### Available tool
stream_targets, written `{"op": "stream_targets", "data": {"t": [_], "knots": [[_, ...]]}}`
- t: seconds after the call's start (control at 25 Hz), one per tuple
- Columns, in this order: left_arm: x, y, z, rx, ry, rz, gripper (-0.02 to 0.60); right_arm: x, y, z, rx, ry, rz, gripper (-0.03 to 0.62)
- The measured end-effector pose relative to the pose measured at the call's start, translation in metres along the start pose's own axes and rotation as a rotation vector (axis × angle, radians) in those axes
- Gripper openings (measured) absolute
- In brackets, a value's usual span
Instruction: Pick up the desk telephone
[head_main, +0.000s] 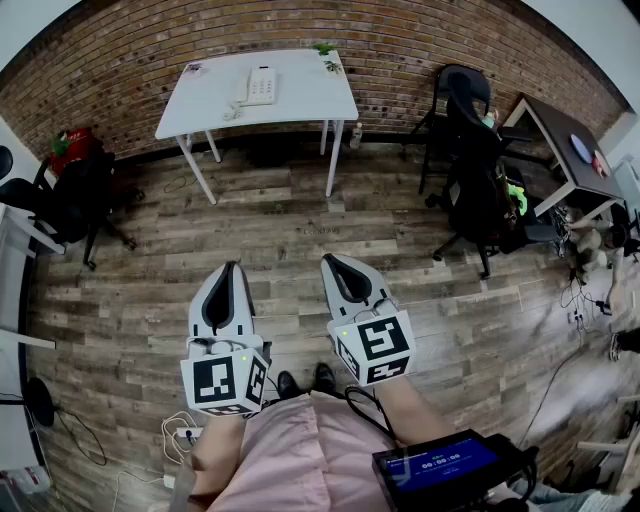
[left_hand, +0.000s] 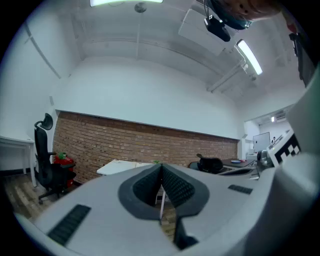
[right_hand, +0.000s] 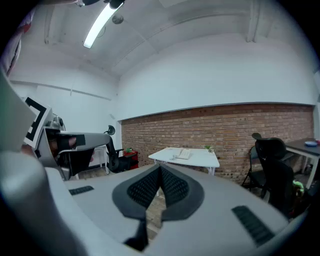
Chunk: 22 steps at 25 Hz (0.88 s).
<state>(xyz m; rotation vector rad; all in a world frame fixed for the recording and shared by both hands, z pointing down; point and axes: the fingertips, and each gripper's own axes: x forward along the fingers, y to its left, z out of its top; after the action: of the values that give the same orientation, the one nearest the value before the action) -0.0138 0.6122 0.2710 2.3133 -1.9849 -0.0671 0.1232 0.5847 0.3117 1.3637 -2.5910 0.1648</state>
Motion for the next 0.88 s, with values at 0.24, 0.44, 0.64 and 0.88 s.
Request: {"op": "stream_targets", "data": {"t": [0.24, 0.44, 0.64, 0.88], "knots": [[0.005, -0.003, -0.003, 0.006, 0.012, 0.0, 0.012, 0.002, -0.007, 0.0, 0.001, 0.003, -0.005, -0.005], [0.007, -0.006, -0.008, 0.019, 0.018, 0.043, 0.012, -0.001, -0.026, 0.001, 0.002, -0.014, -0.046, -0.003], [0.02, -0.018, -0.01, -0.036, 0.003, 0.045, 0.296, -0.001, -0.056, -0.004, 0.032, -0.006, -0.063, 0.238], [0.028, -0.028, -0.016, -0.013, 0.01, 0.084, 0.295, 0.008, -0.072, -0.009, 0.015, 0.0, -0.033, 0.224]]}}
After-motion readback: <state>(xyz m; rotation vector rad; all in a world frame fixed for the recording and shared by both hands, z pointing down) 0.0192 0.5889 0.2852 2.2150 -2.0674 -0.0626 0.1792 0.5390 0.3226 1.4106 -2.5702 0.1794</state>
